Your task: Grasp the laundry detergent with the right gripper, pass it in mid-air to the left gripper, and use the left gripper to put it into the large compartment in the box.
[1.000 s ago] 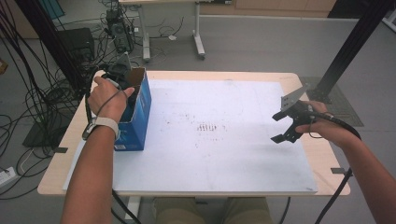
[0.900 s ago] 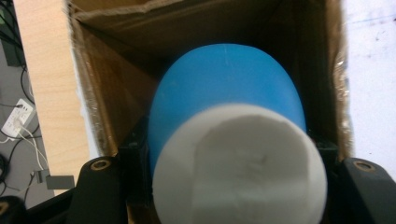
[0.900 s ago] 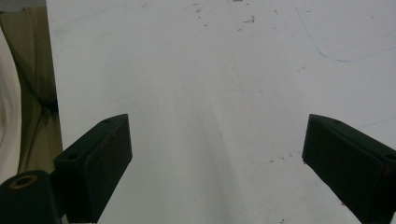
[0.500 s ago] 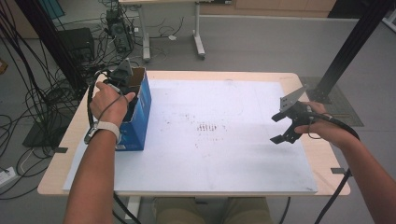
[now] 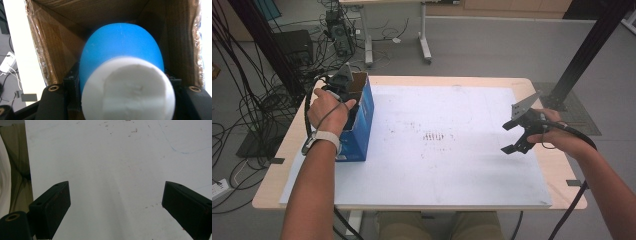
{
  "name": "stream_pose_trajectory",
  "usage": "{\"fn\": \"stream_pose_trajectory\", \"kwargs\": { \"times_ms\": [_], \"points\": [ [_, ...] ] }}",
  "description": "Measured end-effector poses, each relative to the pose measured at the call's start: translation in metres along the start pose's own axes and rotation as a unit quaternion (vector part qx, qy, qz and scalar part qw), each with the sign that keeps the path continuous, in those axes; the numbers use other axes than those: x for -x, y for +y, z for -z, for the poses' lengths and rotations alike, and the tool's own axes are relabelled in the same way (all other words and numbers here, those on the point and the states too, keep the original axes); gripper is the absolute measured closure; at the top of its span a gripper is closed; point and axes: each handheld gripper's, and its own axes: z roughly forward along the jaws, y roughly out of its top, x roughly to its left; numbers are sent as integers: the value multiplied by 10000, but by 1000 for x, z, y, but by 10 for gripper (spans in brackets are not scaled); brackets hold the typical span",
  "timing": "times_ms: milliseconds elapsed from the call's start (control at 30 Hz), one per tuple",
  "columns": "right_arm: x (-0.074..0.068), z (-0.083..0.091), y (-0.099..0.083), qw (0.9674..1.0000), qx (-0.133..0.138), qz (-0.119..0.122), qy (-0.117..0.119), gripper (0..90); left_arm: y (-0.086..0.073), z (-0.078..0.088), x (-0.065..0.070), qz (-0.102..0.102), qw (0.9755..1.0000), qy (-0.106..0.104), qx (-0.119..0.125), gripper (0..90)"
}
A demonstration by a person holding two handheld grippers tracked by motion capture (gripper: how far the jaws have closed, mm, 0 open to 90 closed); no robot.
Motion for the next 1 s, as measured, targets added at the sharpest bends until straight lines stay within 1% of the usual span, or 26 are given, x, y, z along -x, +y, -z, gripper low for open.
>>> {"fn": "stream_pose_trajectory", "kwargs": {
  "times_ms": [200,1000],
  "points": [
    [0,0,-1,10000,-9,-24,-3,82,0,0,0,8,10000,6,8,372],
    [-1,-1,0,10000,-13,27,14,82,0,-1,-1,32,10000,5,17,371]
  ]
}}
